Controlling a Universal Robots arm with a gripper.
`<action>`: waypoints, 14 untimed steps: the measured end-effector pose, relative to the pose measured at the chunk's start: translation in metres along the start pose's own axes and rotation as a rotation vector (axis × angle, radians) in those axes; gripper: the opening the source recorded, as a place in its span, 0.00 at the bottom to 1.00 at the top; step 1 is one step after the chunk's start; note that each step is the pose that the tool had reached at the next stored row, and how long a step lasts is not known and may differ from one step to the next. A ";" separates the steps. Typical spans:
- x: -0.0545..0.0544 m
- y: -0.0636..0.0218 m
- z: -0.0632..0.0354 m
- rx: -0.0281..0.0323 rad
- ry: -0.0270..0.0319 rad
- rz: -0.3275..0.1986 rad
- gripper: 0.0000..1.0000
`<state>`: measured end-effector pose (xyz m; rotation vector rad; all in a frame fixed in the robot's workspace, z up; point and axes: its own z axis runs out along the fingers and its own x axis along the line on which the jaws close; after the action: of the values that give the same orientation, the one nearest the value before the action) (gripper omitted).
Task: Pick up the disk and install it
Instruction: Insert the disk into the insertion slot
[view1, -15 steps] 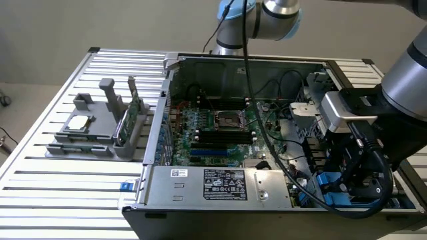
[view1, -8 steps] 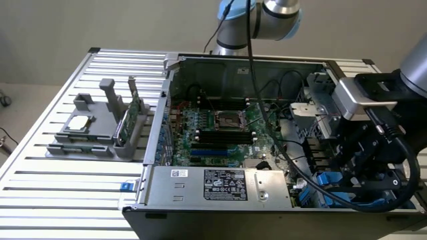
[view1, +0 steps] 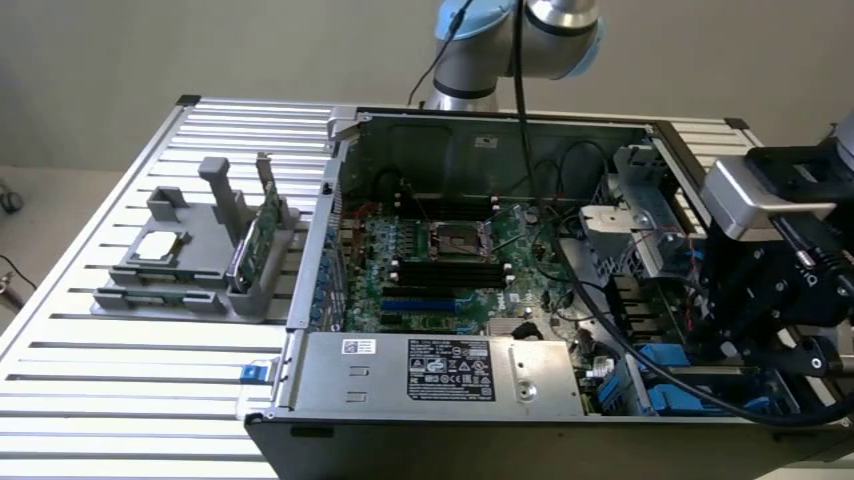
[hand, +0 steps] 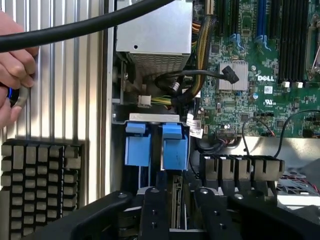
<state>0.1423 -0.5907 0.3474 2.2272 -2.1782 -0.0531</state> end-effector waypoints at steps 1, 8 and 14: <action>0.000 -0.0006 0.0007 -0.0001 0.0006 -0.001 0.20; -0.003 -0.0055 0.0124 -0.0002 0.0059 -0.008 0.13; -0.003 -0.0071 0.0178 -0.0052 0.0073 -0.010 0.13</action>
<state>0.1486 -0.5877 0.3294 2.2322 -2.1607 -0.0506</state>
